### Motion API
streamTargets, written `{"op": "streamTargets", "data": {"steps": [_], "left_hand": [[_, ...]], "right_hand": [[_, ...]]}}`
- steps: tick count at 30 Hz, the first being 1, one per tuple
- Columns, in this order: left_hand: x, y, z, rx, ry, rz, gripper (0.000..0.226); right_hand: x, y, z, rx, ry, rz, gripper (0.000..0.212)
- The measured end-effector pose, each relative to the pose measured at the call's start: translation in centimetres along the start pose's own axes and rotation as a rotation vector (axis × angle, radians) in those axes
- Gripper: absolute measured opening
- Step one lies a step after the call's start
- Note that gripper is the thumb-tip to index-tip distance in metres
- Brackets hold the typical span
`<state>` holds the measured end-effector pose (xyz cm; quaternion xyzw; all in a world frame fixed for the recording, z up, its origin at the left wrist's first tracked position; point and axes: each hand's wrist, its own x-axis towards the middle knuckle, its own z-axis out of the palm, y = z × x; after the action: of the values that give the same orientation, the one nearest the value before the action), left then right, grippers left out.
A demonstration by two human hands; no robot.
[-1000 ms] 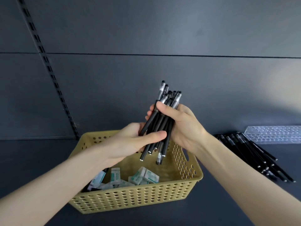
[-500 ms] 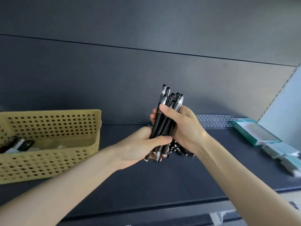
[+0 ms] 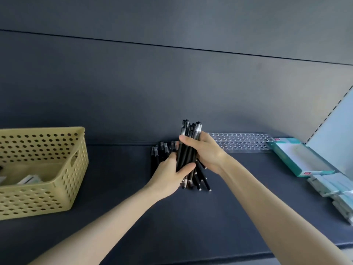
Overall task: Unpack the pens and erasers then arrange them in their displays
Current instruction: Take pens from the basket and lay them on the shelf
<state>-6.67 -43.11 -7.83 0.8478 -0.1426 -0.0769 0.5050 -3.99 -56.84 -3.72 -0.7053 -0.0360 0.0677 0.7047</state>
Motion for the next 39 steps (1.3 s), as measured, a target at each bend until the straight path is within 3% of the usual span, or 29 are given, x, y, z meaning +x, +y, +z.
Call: {"op": "streamTargets", "data": {"steps": [5,9,15,21,25,30,39], "left_hand": [[2.6,-1.3,0.2,0.093,0.072,0.007,0.037],[3.1,-2.1,0.9,0.154,0.198,-0.019,0.048],[3.2,-3.5,1.9,0.460,0.368,-0.037,0.067],[2.4,-4.7,1.7,0.320,0.332,-0.030,0.073],[2.2,-5.3,1.2,0.449,0.281,0.001,0.062],[1.7,-5.6,0.4,0.570,0.243,0.000,0.073],[1.5,-6.8,-0.6,0.638,0.173,-0.012,0.065]], "right_hand": [[3.5,1.5,-1.1,-0.172,-0.020,0.102,0.021],[5.0,1.9,-1.2,-0.384,0.006,0.132,0.057],[5.5,4.0,-1.6,-0.660,0.118,-0.009,0.049],[3.5,6.2,-2.2,-0.724,0.105,-0.153,0.050],[2.1,7.7,-2.3,-0.845,0.117,-0.280,0.046],[2.0,8.6,-1.4,-0.959,0.114,-0.267,0.050],[2.4,9.3,0.2,-1.160,0.105,-0.197,0.052]]}}
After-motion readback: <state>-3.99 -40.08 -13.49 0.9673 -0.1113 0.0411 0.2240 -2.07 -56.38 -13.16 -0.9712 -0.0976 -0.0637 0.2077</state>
